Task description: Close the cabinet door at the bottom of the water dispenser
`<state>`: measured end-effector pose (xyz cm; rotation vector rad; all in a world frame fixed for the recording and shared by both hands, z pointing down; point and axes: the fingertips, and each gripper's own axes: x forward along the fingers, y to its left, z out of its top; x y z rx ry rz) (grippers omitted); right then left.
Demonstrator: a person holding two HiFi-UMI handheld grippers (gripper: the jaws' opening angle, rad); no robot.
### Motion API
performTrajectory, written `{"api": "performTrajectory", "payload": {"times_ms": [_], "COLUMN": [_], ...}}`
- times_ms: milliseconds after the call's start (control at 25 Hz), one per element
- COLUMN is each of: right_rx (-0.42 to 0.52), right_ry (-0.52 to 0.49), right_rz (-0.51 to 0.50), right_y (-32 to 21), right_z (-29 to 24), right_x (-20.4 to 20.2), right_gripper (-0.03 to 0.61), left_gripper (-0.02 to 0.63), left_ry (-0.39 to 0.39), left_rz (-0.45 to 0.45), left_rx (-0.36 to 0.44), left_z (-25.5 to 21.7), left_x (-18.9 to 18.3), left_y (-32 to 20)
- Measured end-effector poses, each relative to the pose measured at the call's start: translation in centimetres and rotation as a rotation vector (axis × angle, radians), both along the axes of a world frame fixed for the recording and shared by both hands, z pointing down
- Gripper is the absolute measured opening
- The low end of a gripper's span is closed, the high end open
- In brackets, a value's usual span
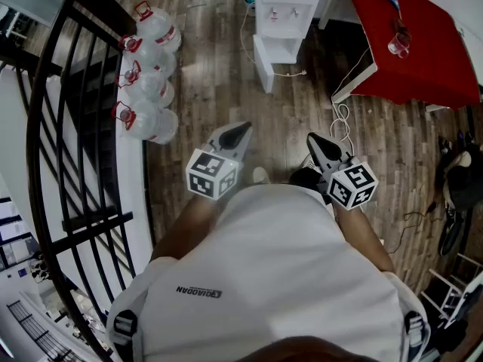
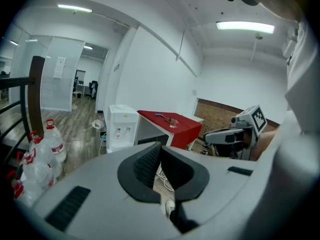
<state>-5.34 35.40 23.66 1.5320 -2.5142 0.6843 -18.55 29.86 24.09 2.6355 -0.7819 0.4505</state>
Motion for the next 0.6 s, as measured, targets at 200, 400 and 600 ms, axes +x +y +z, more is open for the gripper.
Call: {"api": "performTrajectory", "payload": {"times_ms": [200, 400, 600], "right_rx": [0.006, 0.007, 0.021], "right_ry": [0.002, 0.003, -0.027], "right_rz": [0.001, 0.002, -0.007], "right_y": [0.03, 0.19, 0.2], "right_z": [-0.04, -0.02, -0.44], "right_x": [0.2, 0.44, 0.3], "right_gripper": [0.018, 0.018, 0.018], "left_gripper": [0.0, 0.0, 0.0], "left_ry": [0.004, 0.001, 0.0], "left_rz": [-0.001, 0.008, 0.013], "left_rx": [0.003, 0.009, 0.002], "left_z": [-0.01, -0.14, 0.0], "left_x": [0.23, 0.66, 1.01], "left_y": [0.11, 0.3, 0.28]}}
